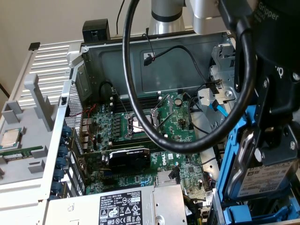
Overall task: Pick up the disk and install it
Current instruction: 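Insert the disk into the insertion slot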
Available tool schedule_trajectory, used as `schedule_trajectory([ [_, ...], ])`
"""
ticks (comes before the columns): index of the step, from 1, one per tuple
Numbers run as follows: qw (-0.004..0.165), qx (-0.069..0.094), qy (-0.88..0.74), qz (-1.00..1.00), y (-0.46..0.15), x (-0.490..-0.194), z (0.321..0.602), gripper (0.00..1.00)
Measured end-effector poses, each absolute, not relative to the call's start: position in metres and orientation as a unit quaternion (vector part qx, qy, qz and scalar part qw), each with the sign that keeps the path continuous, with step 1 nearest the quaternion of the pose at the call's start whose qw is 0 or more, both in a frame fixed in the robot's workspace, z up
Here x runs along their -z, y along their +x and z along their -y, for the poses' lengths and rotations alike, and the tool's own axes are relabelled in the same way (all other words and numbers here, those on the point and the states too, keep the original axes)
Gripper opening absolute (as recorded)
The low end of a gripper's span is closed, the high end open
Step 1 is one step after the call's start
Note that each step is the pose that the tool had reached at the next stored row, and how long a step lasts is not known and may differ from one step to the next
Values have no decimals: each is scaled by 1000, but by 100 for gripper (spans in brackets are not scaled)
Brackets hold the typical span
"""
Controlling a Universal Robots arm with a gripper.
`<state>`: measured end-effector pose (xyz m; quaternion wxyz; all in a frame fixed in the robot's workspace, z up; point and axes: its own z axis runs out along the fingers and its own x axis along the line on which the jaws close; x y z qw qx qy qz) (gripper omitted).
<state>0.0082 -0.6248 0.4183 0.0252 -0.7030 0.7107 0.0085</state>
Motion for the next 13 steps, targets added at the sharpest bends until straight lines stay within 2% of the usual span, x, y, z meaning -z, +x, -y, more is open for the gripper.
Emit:
schedule_trajectory([
  [13,25,-9,-702,-711,8,-416,625,37],
])
